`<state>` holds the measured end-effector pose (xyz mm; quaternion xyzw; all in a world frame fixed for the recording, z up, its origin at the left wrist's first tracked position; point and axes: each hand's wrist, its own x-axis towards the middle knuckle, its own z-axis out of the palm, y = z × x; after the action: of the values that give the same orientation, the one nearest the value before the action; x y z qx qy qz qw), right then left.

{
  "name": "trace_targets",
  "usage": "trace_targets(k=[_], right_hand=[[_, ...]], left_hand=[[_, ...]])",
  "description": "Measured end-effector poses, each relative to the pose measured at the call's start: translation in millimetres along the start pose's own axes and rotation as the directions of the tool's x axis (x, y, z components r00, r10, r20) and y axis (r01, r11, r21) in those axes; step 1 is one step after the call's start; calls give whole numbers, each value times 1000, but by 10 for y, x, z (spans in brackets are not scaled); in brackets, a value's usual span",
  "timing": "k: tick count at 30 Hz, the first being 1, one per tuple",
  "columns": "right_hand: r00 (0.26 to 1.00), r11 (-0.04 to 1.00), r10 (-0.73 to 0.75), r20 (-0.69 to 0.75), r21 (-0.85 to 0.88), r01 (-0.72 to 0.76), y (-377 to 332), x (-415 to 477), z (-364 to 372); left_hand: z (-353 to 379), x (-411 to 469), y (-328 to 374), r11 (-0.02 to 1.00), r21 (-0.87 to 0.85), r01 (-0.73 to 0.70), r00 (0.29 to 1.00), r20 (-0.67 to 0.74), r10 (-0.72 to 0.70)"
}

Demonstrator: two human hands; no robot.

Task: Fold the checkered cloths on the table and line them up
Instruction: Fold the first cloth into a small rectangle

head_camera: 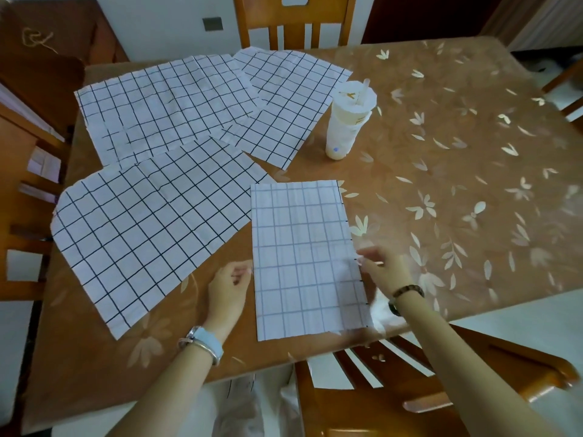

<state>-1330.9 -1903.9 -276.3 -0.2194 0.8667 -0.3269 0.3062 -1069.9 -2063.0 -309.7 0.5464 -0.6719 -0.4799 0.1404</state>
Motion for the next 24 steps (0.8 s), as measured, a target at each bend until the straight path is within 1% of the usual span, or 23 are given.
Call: trace_targets(k=[4, 6, 9, 14, 20, 24], right_hand=[[973, 973, 202, 110, 93, -212, 201, -208, -52], [954, 950, 275, 119, 118, -289, 265, -306, -21], [932, 922, 343, 119, 149, -358, 318, -403, 27], [931, 929, 361, 48, 64, -363, 420, -460, 89], [923, 925, 375, 88, 35, -379, 427, -491, 165], [925, 926, 374, 68, 34, -376, 430, -512, 201]], left_hand=[[-74, -218, -47, 987, -72, 144, 989, 56, -140], [-58, -304, -69, 976, -98, 195, 979, 80, -188], [-8, -419, -91, 968, -92, 235, 968, 113, -224], [53, -569, -79, 981, -13, 193, 975, 119, -190], [91, -597, -63, 981, 41, 188, 973, 130, -192], [99, -613, -33, 986, 14, 166, 981, 100, -167]])
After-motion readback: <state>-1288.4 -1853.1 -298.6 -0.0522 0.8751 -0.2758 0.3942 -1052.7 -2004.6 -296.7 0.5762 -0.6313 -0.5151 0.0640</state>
